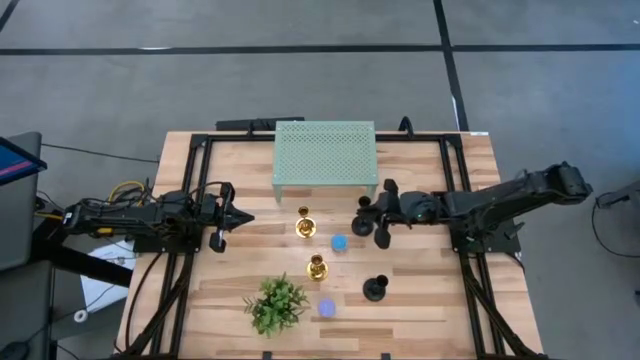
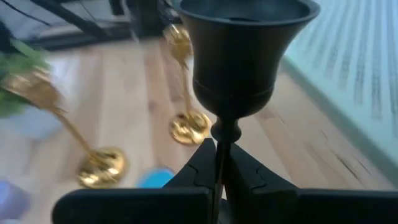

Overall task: Pick & Place candle stick holders
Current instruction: Put the black candlestick on the shelf, then put the gold candlestick on the shelf

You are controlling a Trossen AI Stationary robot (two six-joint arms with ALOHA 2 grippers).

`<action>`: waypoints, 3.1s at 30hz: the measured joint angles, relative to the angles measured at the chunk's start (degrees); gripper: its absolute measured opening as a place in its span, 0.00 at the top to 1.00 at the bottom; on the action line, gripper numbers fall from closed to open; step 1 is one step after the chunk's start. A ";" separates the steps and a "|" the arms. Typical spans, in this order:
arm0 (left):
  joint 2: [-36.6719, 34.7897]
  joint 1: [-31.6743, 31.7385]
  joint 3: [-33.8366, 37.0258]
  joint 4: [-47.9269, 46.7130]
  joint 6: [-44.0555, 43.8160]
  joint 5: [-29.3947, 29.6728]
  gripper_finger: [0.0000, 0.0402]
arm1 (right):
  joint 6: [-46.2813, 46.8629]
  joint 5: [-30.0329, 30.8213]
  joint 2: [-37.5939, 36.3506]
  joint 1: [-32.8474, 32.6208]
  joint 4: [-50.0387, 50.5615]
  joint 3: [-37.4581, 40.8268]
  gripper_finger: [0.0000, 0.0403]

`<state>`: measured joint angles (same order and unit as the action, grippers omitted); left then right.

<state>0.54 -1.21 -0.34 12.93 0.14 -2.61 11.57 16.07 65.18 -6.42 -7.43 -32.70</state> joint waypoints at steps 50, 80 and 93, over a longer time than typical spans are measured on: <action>5.27 0.02 0.00 2.58 -0.61 -0.01 0.97 | -22.69 -41.75 24.15 51.23 15.96 -39.64 1.00; 5.27 0.01 0.00 2.60 -0.41 -0.02 0.97 | -24.39 -43.40 24.40 53.80 18.17 -37.48 0.96; 5.27 0.02 0.00 2.60 -0.41 0.00 0.97 | -25.52 -42.95 21.89 53.70 22.20 -37.18 0.69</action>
<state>5.80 -1.19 -0.34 15.53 -0.27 -2.61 -13.95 -26.88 87.07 47.29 14.77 -69.88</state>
